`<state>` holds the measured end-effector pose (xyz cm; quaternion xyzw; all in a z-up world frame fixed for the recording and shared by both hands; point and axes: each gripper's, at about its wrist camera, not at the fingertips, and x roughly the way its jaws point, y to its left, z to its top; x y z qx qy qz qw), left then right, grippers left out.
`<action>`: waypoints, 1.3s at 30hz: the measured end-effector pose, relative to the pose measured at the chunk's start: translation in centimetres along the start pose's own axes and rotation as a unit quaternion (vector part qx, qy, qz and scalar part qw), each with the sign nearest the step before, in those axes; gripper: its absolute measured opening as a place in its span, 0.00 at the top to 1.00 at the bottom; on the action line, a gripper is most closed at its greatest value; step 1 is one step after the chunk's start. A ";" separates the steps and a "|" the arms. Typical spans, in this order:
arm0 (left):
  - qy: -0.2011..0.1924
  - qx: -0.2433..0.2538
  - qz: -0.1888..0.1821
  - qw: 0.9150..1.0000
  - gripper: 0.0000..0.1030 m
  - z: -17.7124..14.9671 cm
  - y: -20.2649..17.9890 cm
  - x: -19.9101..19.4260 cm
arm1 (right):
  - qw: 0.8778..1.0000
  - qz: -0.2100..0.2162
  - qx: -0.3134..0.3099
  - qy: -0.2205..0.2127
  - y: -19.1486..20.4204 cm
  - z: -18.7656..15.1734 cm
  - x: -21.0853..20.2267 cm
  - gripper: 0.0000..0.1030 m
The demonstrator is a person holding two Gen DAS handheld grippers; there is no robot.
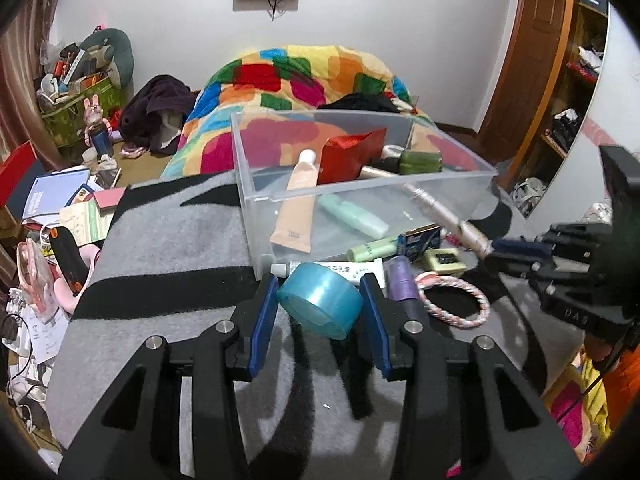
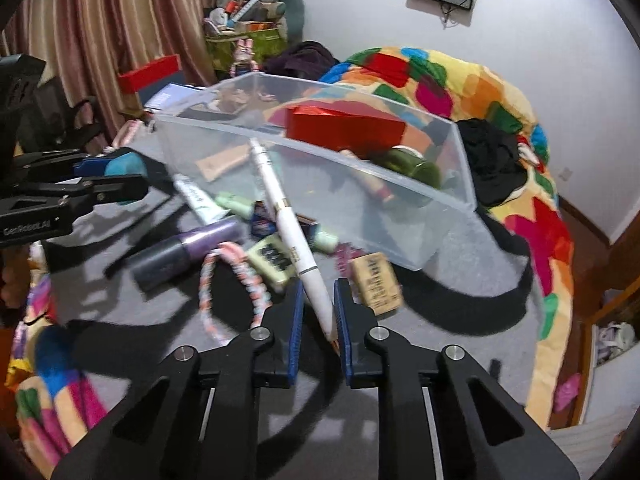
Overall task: Organize objects
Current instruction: 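Grasp the blue tape roll with the left gripper while the right grasps the white pen, then carry the blue tape and white pen over the box and release them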
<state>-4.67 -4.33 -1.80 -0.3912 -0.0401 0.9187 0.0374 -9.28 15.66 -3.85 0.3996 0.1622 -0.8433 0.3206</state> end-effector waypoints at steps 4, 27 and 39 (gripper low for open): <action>-0.013 -0.002 -0.007 1.000 0.60 0.2 -0.4 -1.0 | 1.000 0.026 0.008 0.002 0.5 -0.8 -0.4 0.90; -0.042 -0.010 -0.019 0.999 0.60 2.3 -0.7 -1.8 | 0.998 0.064 0.006 0.024 1.9 -0.3 1.4 0.90; -0.078 -0.018 0.007 0.997 0.60 6.8 0.3 -1.4 | 0.996 0.056 0.007 -0.073 1.9 2.8 -4.0 0.90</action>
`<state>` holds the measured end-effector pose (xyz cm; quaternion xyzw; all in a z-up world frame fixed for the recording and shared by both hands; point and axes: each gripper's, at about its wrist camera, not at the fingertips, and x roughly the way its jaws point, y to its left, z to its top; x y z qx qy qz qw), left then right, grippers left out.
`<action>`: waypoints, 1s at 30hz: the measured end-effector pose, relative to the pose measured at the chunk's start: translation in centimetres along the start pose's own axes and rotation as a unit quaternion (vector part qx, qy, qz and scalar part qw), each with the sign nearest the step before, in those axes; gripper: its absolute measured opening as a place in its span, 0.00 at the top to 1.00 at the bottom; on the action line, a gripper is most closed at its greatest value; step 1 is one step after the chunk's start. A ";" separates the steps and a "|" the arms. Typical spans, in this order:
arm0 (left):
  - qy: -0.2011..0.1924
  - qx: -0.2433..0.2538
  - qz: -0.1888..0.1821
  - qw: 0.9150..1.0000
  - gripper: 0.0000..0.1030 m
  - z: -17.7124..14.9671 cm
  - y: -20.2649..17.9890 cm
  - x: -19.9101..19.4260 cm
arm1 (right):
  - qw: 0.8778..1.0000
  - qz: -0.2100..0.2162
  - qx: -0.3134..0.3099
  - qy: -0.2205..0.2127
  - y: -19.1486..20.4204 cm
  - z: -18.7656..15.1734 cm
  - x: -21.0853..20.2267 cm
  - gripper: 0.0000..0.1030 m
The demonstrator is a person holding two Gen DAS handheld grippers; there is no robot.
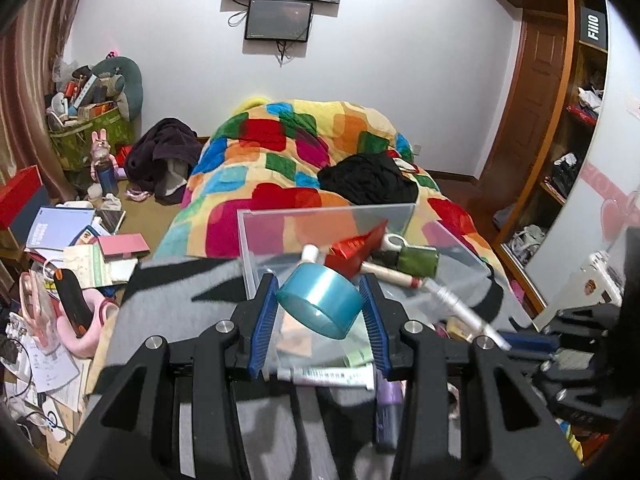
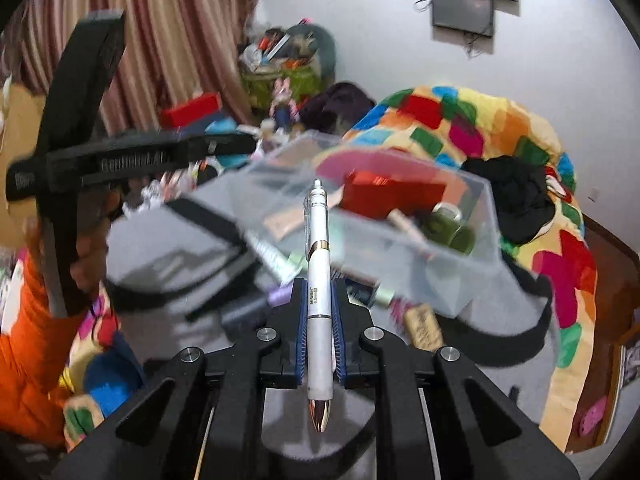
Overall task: Organize objects
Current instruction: 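Carry the blue tape and white pen over the box and release them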
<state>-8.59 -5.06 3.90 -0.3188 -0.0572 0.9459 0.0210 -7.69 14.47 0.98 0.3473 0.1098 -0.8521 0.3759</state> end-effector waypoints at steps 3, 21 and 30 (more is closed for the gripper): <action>0.009 -0.001 0.004 1.000 0.60 0.5 0.1 1.1 | 1.000 -0.011 0.027 -0.013 -1.4 1.6 0.4 0.90; 0.092 -0.009 -0.009 0.996 0.60 0.6 1.2 8.4 | 0.989 -0.044 0.139 0.034 -8.0 5.7 8.4 0.90; 0.100 0.008 -0.019 0.995 0.58 0.4 0.2 8.3 | 0.990 -0.046 0.122 0.062 -7.5 4.8 9.7 0.90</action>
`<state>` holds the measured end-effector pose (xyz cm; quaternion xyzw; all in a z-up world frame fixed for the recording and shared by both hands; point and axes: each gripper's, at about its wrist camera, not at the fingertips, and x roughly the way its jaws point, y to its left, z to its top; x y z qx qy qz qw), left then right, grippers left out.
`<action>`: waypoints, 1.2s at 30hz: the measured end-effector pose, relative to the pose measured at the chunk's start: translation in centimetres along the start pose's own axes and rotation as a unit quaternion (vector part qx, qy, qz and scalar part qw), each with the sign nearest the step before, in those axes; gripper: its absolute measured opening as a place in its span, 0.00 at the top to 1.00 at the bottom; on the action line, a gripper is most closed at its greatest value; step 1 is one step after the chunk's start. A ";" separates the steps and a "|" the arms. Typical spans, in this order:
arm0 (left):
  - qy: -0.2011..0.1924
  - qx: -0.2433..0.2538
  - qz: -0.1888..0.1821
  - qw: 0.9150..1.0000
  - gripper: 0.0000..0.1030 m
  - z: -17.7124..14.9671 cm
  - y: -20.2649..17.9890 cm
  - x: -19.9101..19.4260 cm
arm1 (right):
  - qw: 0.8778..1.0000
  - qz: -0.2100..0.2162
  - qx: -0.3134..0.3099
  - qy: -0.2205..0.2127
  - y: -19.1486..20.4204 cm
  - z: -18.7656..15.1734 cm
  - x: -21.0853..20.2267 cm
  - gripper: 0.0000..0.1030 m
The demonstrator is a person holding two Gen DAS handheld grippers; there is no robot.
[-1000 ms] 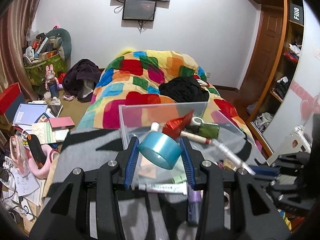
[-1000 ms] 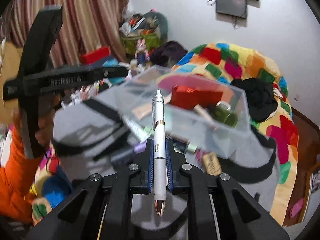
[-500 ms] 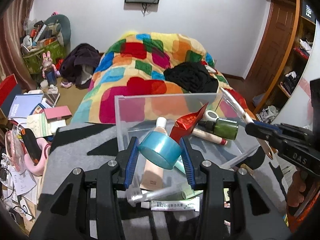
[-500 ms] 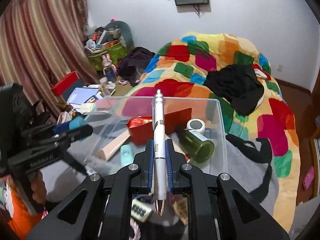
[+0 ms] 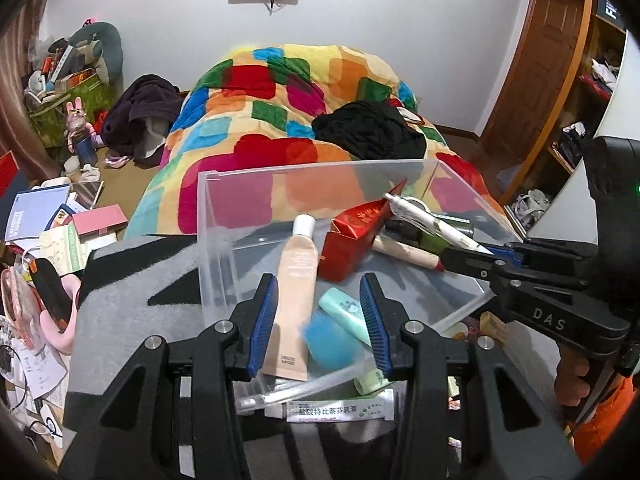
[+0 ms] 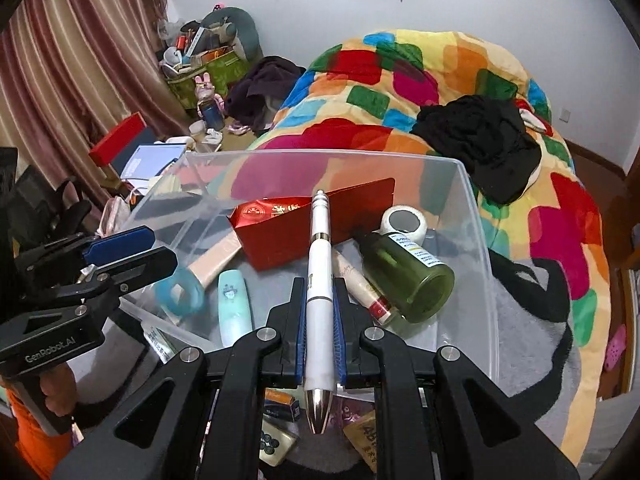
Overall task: Organize objects
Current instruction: 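Carry the blue tape and white pen over the box and release them, then grasp the purple bottle with the left gripper while the right grasps the wooden tag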
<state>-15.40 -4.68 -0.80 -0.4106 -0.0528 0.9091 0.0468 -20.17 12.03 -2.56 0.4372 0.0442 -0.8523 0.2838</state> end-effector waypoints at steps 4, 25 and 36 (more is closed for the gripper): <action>-0.002 0.002 -0.004 1.000 0.49 -0.2 -0.2 -0.5 | 1.000 0.005 -0.004 -0.001 0.0 -0.1 -0.7 0.82; -0.028 0.045 -0.015 0.999 0.42 -3.3 -2.6 -5.0 | 0.997 -0.059 -0.025 -0.050 -1.4 -2.3 -5.8 0.72; -0.011 0.046 -0.022 0.999 0.42 -6.7 -3.8 -4.9 | 0.997 -0.036 -0.023 -0.068 -1.5 -5.9 -9.0 0.56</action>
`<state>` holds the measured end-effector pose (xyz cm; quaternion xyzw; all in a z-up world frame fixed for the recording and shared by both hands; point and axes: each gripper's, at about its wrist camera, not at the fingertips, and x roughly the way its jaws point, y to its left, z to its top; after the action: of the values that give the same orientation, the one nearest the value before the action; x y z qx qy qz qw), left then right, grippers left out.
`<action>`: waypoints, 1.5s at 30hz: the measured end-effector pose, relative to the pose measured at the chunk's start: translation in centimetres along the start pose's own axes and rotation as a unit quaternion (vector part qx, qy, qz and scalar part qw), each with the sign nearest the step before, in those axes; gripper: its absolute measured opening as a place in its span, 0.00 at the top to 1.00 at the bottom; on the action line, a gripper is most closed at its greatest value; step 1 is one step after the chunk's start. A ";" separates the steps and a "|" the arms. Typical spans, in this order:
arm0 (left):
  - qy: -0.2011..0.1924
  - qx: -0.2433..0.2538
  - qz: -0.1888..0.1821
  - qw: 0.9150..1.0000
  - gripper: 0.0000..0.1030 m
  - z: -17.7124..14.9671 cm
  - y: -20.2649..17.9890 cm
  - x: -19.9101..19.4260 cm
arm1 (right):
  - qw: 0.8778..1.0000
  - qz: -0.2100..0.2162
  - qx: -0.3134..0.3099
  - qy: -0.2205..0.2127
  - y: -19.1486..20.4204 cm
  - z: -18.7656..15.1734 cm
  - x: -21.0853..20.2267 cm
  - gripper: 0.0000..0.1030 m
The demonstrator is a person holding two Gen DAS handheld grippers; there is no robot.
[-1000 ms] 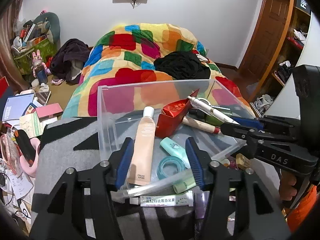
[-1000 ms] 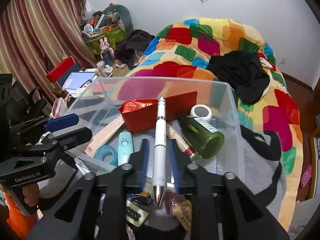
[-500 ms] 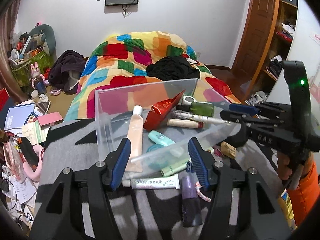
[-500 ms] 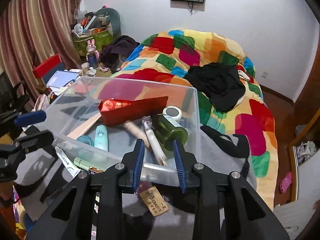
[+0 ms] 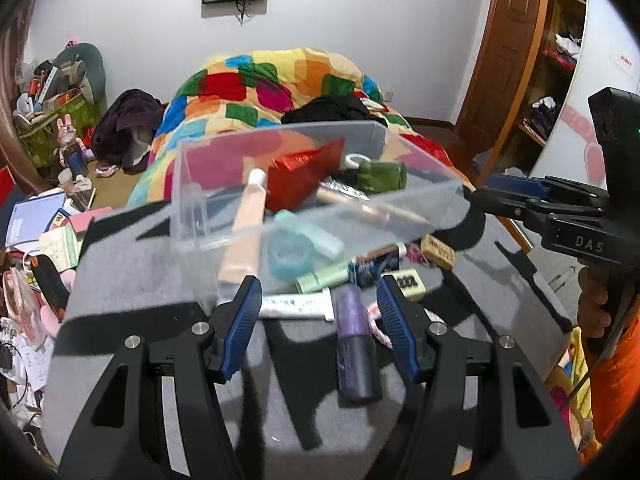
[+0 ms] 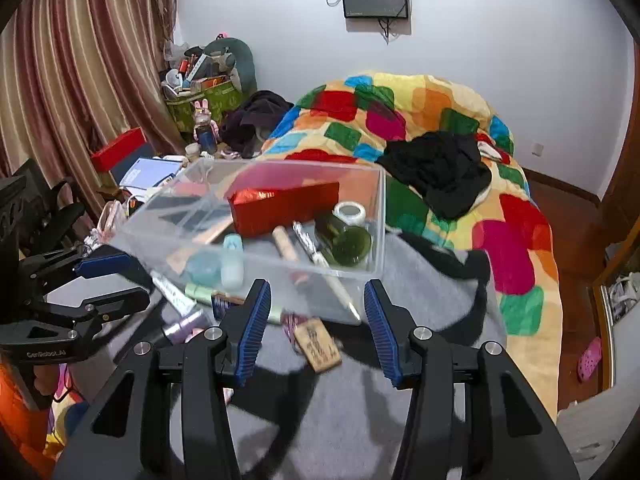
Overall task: Organize objects
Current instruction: 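Grasp the purple bottle with the left gripper while the right grasps the wooden tag, then carry the purple bottle and wooden tag over the clear box and release both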
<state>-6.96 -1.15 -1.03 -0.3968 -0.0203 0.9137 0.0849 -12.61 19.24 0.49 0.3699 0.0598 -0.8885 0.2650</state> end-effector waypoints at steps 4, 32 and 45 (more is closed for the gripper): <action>0.012 0.001 -0.006 1.000 0.42 -1.0 -0.6 0.5 | 1.000 0.000 0.001 0.023 -0.2 -1.4 1.1 0.56; 0.020 -0.001 -0.020 1.000 0.75 -4.0 -1.3 1.3 | 0.996 0.055 0.024 0.063 0.0 -4.1 3.5 0.78; -0.053 -0.003 -0.025 0.998 0.75 -0.8 -1.3 -3.1 | 0.996 0.083 0.024 -0.005 1.7 -2.0 -0.9 0.79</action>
<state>-4.13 -0.40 0.75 -0.3477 -0.0375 0.9309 0.1053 -9.95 18.80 -0.15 0.3749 0.0066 -0.8667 0.3290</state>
